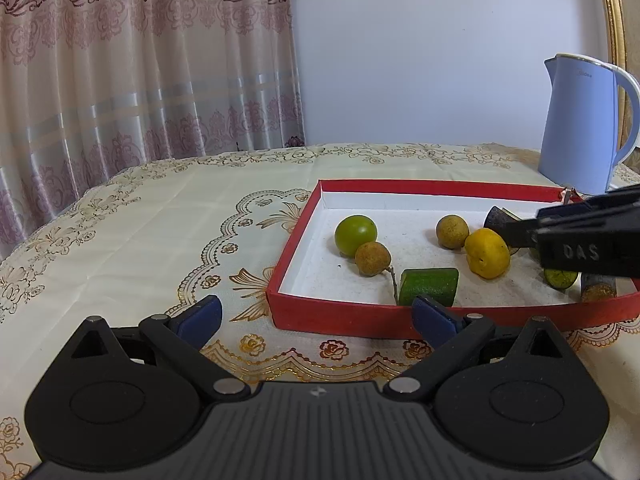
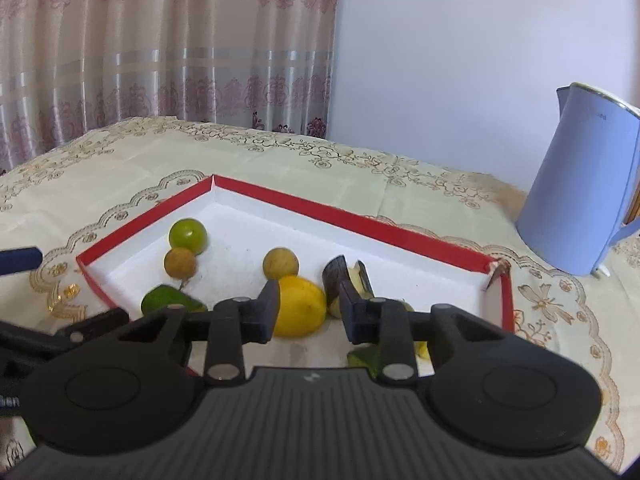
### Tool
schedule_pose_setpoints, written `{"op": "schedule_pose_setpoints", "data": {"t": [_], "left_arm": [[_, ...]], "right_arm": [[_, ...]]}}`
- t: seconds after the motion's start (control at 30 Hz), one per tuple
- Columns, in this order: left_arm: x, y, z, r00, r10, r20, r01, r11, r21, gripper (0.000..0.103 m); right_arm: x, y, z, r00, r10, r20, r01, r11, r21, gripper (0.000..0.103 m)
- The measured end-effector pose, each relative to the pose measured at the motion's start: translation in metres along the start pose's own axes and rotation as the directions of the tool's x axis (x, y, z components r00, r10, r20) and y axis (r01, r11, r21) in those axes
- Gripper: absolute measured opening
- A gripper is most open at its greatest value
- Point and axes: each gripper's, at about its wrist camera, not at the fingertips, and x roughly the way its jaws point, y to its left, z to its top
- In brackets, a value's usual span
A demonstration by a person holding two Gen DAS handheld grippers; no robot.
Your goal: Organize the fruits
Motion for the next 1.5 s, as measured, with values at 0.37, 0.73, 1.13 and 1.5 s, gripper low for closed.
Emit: {"op": "schedule_pose_setpoints", "data": {"t": [0.37, 0.73, 1.13, 1.5], "left_arm": [[-0.001, 0.001, 0.001, 1.0, 0.004, -0.002, -0.004, 1.0, -0.002, 0.102], [-0.004, 0.0, 0.001, 1.0, 0.015, 0.008, -0.015, 1.0, 0.008, 0.102], [-0.01, -0.01, 0.002, 0.998, 0.037, 0.05, -0.04, 0.998, 0.057, 0.102], [-0.01, -0.003, 0.004, 1.0, -0.018, 0.002, 0.018, 1.0, -0.005, 0.096]], "right_arm": [[-0.053, 0.002, -0.023, 0.995, -0.032, 0.092, 0.034, 0.999, -0.022, 0.088], [-0.07, 0.012, -0.042, 0.995, -0.029, 0.097, 0.033, 0.998, -0.044, 0.094], [-0.085, 0.013, -0.055, 0.994, -0.015, 0.111, 0.015, 1.0, 0.002, 0.101], [-0.09, 0.01, -0.071, 0.997, 0.007, 0.071, -0.011, 0.999, 0.047, 0.103]]}}
